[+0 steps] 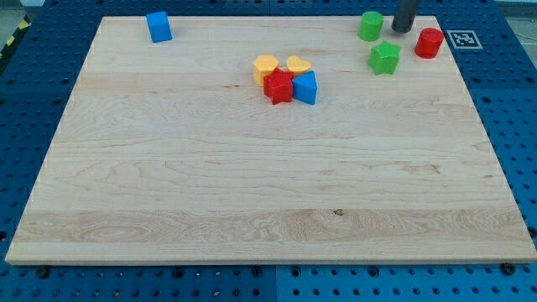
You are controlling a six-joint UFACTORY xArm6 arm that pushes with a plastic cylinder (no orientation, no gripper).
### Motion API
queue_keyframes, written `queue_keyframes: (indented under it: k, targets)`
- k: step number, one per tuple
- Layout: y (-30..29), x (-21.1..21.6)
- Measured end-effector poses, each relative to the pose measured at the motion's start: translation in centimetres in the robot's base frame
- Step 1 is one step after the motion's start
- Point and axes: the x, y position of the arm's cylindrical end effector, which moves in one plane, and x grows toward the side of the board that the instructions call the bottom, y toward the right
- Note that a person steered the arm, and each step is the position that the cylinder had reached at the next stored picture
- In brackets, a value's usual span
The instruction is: Place the green circle diagonally at the top left side of the green star
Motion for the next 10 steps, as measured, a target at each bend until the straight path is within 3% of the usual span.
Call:
queue_keyframes:
  k: [1,2,4,5,6,10]
  targets:
    - [5.7,1.4]
    - [5.2,4.8]
    - [0.1,5.7]
    - [-0.2,5.0]
    - [1.2,1.1]
    - [-1.5,-0.3]
